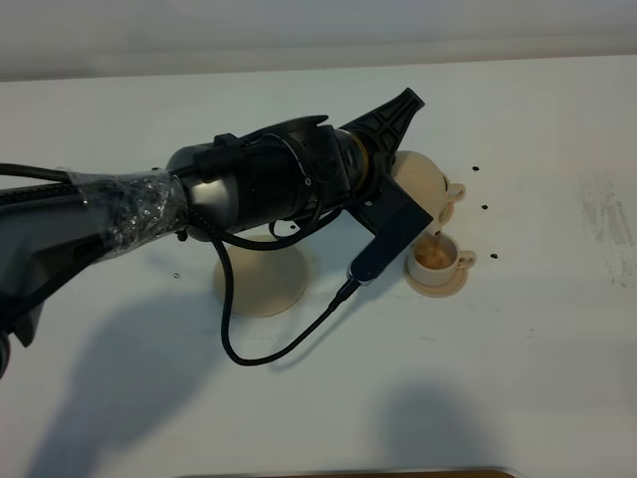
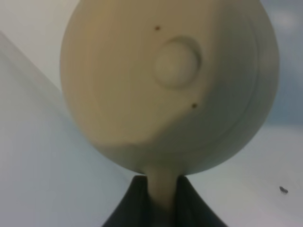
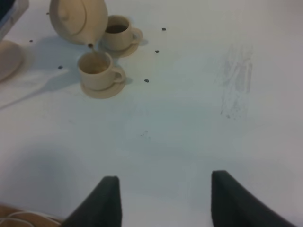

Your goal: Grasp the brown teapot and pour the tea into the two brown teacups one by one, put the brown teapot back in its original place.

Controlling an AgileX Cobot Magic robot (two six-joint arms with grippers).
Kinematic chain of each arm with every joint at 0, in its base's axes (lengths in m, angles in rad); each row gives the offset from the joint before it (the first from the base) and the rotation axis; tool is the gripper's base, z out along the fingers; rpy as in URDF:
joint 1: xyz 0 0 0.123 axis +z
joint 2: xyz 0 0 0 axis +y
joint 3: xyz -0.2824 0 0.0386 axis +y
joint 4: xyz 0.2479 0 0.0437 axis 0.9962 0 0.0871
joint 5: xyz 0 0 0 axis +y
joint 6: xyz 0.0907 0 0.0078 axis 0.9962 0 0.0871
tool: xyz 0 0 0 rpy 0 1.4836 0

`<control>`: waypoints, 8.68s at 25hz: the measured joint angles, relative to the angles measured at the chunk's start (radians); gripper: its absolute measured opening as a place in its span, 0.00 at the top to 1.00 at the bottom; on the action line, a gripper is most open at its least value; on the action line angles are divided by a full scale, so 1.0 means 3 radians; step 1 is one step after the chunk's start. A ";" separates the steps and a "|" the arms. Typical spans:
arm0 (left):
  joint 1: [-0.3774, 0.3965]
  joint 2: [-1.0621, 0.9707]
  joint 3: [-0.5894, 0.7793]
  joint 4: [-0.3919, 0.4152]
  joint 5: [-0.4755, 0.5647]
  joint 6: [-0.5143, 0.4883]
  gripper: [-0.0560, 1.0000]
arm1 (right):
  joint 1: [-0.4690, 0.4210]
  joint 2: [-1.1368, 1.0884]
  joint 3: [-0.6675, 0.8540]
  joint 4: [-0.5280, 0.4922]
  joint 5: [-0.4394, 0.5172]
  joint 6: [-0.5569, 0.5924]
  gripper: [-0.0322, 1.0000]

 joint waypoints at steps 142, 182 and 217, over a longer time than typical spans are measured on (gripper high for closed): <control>0.0027 -0.0079 0.0090 0.0383 -0.0194 0.0273 0.87 | 0.0000 0.0000 0.0000 0.0000 0.0000 0.0000 0.54; 0.0027 -0.0762 0.0545 -0.1958 0.1435 -0.3027 0.87 | 0.0000 0.0000 0.0000 0.0000 0.0000 0.0000 0.54; 0.0475 -0.1138 0.1054 -0.2195 0.1368 -0.3716 0.87 | 0.0000 0.0000 0.0000 0.0000 0.0000 0.0000 0.54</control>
